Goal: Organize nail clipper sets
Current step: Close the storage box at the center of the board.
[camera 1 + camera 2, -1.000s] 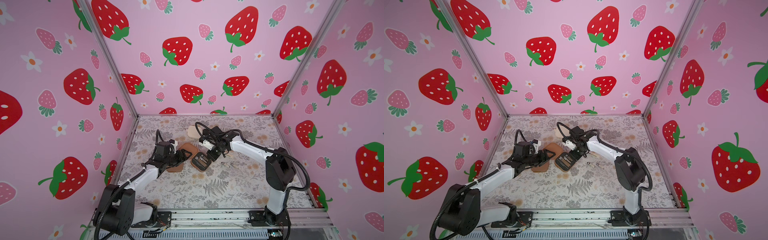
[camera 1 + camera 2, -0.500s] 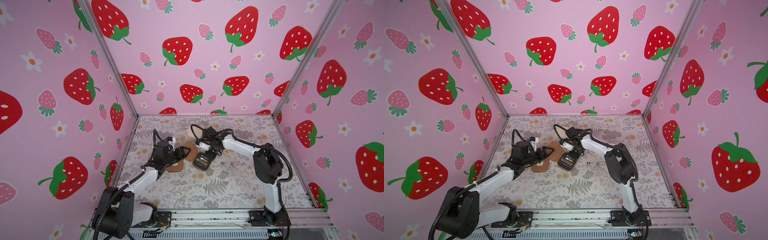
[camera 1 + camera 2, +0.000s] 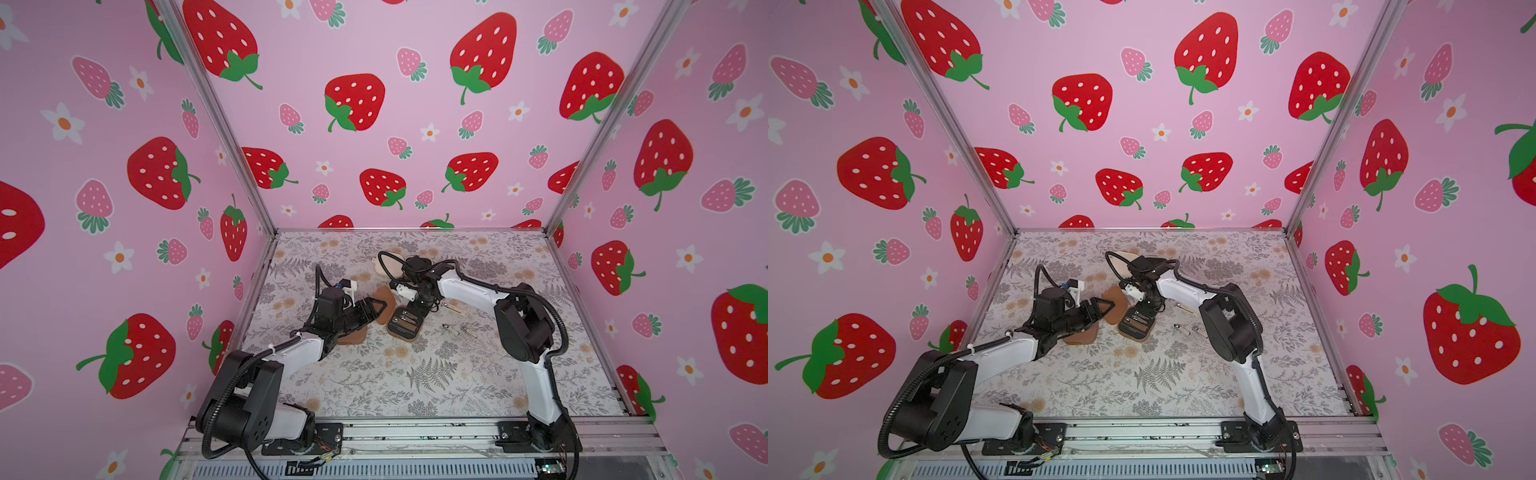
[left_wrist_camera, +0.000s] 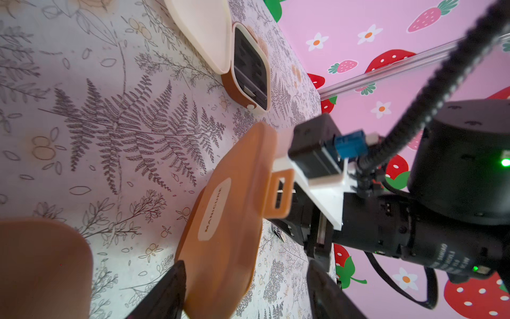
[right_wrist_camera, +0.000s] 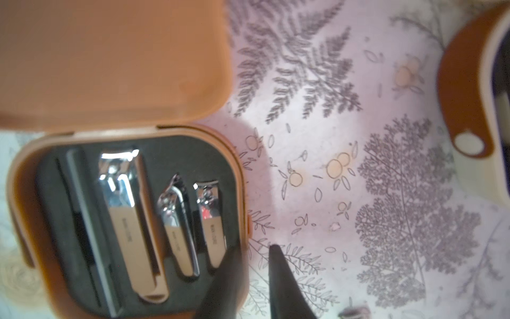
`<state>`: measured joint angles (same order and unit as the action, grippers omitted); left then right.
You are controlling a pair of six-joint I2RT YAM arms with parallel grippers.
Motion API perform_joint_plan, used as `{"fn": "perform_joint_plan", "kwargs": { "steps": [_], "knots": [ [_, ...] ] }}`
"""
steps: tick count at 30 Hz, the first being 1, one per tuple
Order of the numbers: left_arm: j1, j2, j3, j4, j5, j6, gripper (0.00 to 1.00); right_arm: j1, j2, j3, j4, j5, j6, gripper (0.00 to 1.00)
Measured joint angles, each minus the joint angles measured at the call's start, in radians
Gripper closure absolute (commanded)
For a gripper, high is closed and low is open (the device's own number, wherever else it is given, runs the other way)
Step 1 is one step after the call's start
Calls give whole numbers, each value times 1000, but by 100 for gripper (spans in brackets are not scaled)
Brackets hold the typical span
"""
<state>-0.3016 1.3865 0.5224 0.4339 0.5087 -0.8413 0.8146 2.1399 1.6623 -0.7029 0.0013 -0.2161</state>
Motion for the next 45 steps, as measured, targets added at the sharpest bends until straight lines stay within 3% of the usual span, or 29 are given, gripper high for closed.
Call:
{"fn": "perform_joint_plan", "kwargs": {
  "steps": [5,10,16,22,28,45],
  "knots": [
    [-51,-4,21,-21,-5,14,30,0,-75,-16,-16,51,138,51],
    [-137,-12,89,-80,-29,63,30,-13,-245,-57,-37,76,353,45],
    [-196,52,129,-95,-47,90,32,-48,-401,-206,12,-68,589,43],
    [-215,196,158,-112,-63,98,35,-55,-378,-317,104,-222,743,48],
    [-222,255,225,-168,-98,118,36,-45,-341,-369,163,-285,825,58],
    [-244,220,378,-523,-317,270,36,-39,-238,-414,227,-308,880,64]
  ]
}}
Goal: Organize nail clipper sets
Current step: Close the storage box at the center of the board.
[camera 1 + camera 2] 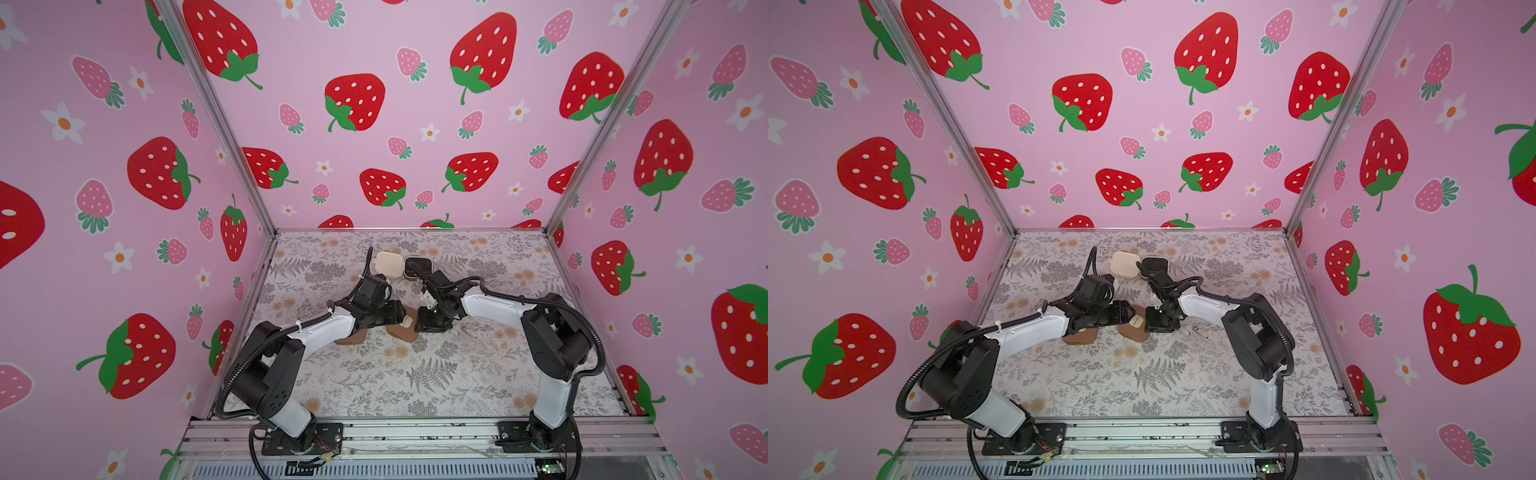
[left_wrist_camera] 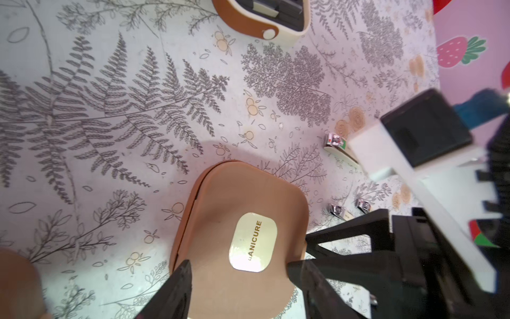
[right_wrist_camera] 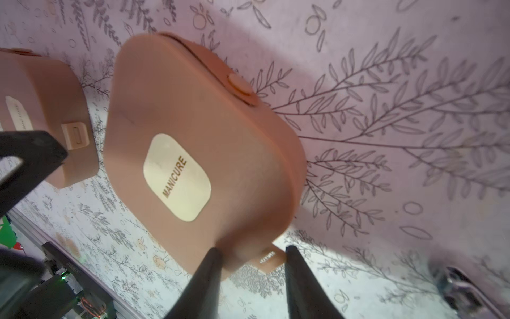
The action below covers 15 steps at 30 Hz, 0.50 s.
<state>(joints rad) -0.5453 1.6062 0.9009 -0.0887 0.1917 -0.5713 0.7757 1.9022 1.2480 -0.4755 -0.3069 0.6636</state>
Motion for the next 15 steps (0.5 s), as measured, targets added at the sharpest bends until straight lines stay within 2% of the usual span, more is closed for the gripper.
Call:
{"fn": "perform_joint_plan", "kwargs": {
  "steps": [9,15],
  "knots": [
    [-1,77,53,-35,-78,24,36,-25,69,68,45,-60,-37,68],
    [-5,89,77,-67,-140,26,36,-35,87,90,47,-71,-69,64]
  ]
}}
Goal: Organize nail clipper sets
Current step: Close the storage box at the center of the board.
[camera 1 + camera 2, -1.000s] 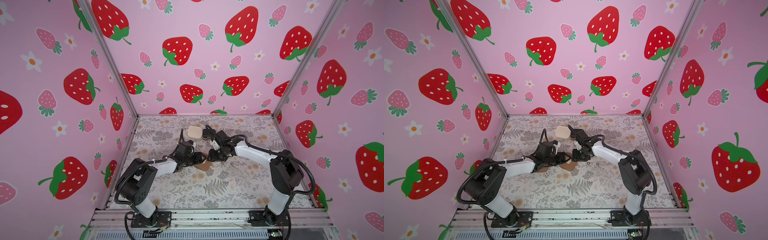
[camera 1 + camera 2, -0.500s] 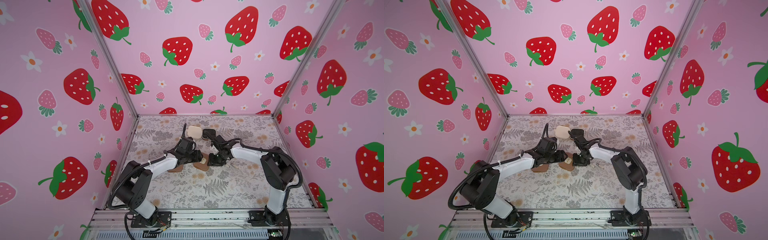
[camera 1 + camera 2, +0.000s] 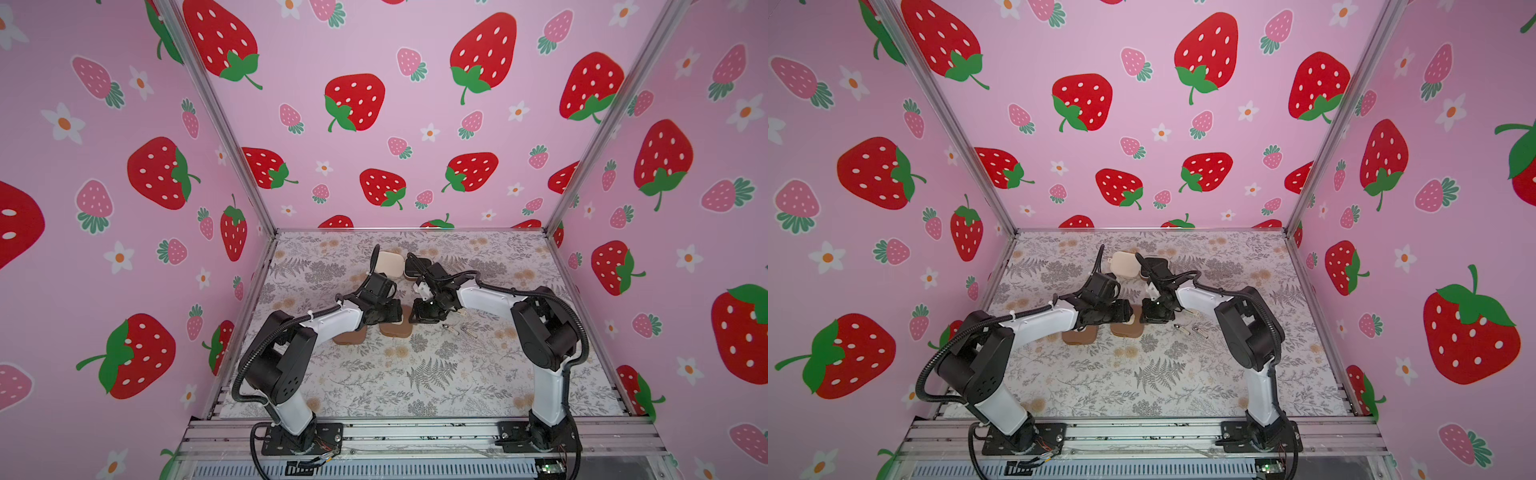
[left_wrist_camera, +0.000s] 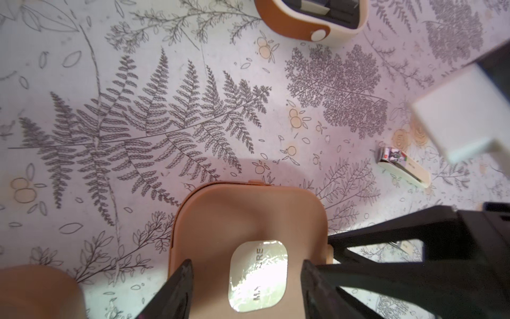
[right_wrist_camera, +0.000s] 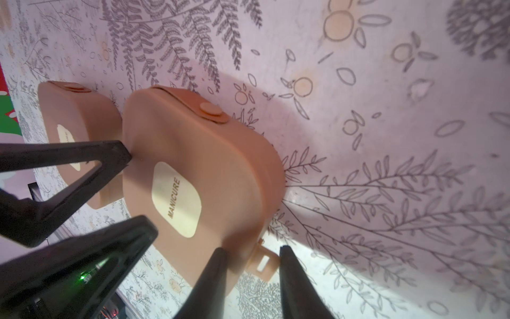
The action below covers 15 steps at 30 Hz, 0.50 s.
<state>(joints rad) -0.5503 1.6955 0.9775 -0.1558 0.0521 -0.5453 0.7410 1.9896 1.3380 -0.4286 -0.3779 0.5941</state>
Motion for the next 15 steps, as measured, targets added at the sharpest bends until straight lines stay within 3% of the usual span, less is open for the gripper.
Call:
{"fn": "perform_joint_plan", "kwargs": {
  "steps": [6,15],
  "knots": [
    [-2,21,15,-89,-69,1,34,0,0,0,-2,6,-19,62],
    [1,85,79,-119,-70,-1,35,0,-1,3,-13,24,-31,56]
  ]
}}
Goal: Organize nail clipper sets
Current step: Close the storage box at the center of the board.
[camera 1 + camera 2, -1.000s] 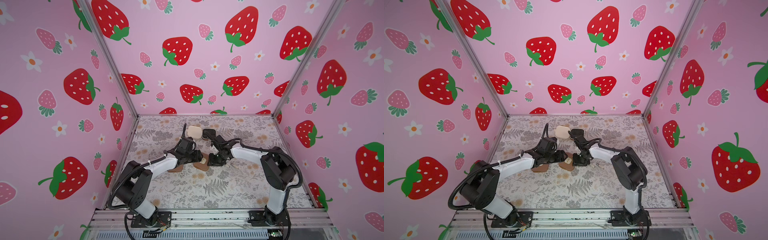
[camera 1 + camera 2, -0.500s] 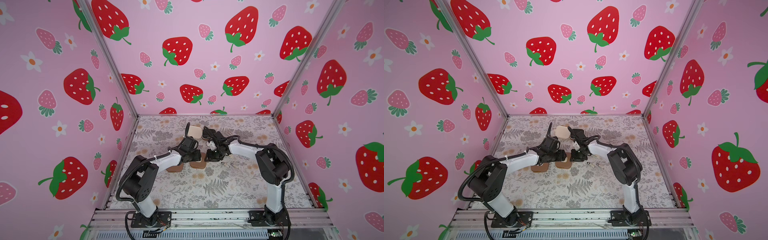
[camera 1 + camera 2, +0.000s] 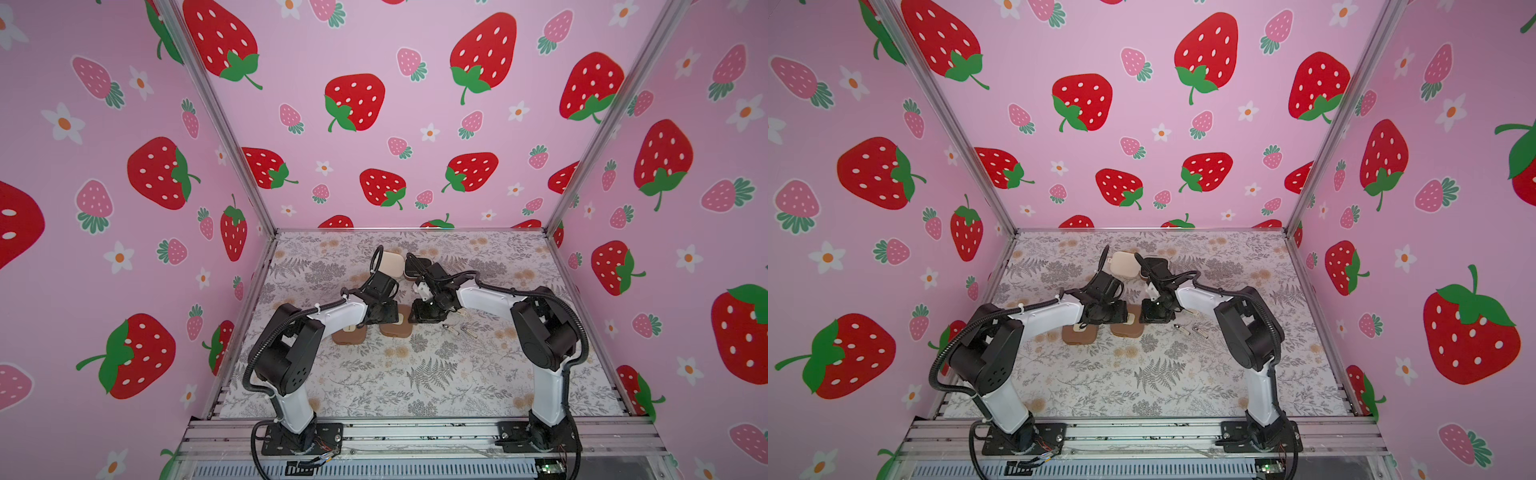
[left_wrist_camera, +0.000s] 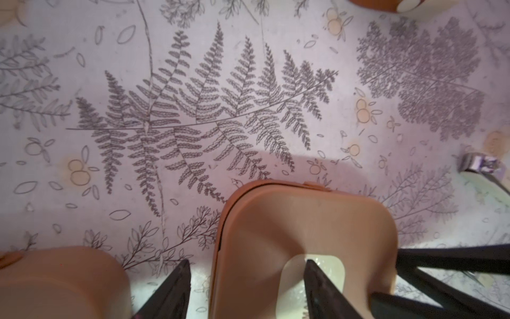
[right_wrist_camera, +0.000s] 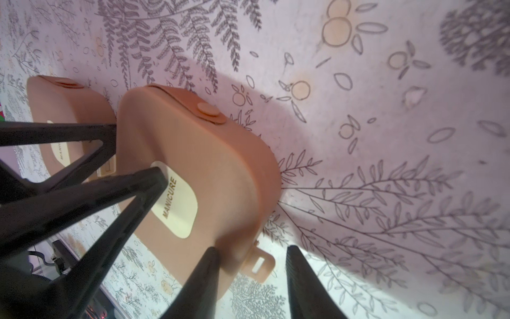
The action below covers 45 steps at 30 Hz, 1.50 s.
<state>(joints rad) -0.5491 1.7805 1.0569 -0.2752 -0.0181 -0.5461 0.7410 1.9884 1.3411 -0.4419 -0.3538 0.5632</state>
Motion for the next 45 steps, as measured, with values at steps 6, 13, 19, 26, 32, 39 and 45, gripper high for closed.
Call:
{"fn": "perform_joint_plan", "kwargs": {
  "steps": [6,13,19,26,32,39,45],
  "knots": [
    [0,16,9,28,19,-8,37,3,-30,9,-70,66,-23,54],
    [0,16,5,34,21,-15,37,19,-102,27,-113,91,-34,63],
    [0,16,0,40,23,-23,38,31,-89,45,-101,62,-18,69],
    [0,16,0,40,26,-26,38,42,-18,61,-95,39,7,77],
    [0,16,0,40,26,-26,38,44,5,47,-70,20,39,77],
    [0,14,-2,40,26,-26,38,42,-3,7,-15,3,79,75],
    [0,10,-12,45,27,-27,38,35,-15,-48,63,-26,123,71]
  ]
}}
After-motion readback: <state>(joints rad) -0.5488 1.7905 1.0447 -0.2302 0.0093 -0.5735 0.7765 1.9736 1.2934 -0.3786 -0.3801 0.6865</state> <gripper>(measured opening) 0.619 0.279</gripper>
